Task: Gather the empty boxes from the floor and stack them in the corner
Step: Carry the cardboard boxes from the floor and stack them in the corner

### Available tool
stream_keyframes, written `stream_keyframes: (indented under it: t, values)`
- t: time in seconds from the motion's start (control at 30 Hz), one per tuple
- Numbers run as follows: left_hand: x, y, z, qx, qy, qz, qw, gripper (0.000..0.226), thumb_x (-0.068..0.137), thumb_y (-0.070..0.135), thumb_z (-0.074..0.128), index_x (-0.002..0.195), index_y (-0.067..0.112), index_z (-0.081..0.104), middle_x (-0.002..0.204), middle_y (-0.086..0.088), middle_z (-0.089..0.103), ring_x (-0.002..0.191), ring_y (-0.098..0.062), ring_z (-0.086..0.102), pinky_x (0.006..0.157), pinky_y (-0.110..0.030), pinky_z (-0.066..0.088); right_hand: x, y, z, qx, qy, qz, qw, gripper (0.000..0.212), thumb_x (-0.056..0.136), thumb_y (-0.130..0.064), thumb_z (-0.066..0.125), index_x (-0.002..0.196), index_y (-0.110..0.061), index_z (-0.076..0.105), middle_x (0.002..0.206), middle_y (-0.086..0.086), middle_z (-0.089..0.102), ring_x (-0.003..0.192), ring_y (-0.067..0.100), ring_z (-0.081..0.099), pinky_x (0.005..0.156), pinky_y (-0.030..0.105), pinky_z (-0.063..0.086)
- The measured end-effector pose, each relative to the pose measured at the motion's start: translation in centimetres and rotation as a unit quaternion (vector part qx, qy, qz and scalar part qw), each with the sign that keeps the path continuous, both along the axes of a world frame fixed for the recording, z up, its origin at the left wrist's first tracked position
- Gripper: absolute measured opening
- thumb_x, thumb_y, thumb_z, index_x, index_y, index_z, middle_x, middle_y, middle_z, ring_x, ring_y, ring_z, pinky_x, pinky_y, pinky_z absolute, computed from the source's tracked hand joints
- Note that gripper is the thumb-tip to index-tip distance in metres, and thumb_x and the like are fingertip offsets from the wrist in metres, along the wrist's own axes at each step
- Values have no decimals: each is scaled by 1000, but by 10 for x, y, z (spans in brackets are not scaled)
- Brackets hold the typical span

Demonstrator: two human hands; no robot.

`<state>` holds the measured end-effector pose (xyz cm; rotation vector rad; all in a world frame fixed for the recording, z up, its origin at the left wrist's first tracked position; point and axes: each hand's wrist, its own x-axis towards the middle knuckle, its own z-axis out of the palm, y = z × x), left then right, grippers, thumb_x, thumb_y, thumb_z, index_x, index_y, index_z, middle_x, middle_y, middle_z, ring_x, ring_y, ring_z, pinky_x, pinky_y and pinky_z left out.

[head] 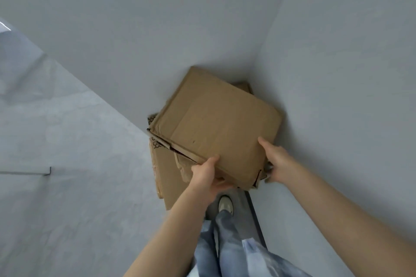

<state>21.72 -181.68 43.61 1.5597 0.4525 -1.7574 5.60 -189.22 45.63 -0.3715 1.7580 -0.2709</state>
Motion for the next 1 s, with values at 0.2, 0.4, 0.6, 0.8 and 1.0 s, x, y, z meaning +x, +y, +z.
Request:
stream_keyframes:
  t: [0.2,0.4,0.6,0.8,1.0]
  values:
    - [5,-10,0,4,30,27,999,77,80,38,77,141,17,35,134,-17,52,111,-46,58,83,-67,51,-16,13,-12,111,-102,-79,985,89,73,-62,70,142,-18,35,142,19,42,126,44,45,100,68,36]
    - [103,-21,-2,11,-241,77,967,110,68,41,86,149,37,11,142,-11,39,114,-35,54,79,-60,54,-19,22,-13,129,-135,-80,979,83,73,-63,68,137,-19,37,135,16,46,122,44,49,88,69,45]
    - [138,-34,13,-68,-208,-40,975,49,92,27,67,137,19,51,126,-1,49,127,-36,44,93,-63,49,-14,18,-11,120,-151,-71,979,78,73,-69,62,134,-26,39,129,14,50,117,42,53,74,62,54]
    - [124,-13,14,-26,-214,-17,976,33,98,21,56,126,5,49,125,-19,51,98,-43,61,81,-56,56,-12,-5,-7,69,-96,-58,991,71,80,-63,62,137,-26,41,143,9,42,126,36,46,77,53,56]
    - [97,-16,18,-75,-144,58,985,33,103,14,45,136,13,46,117,-12,51,95,-33,59,69,-49,58,-18,-37,-15,-13,-94,-188,978,55,91,-26,63,141,-16,43,148,14,37,130,36,42,100,47,47]
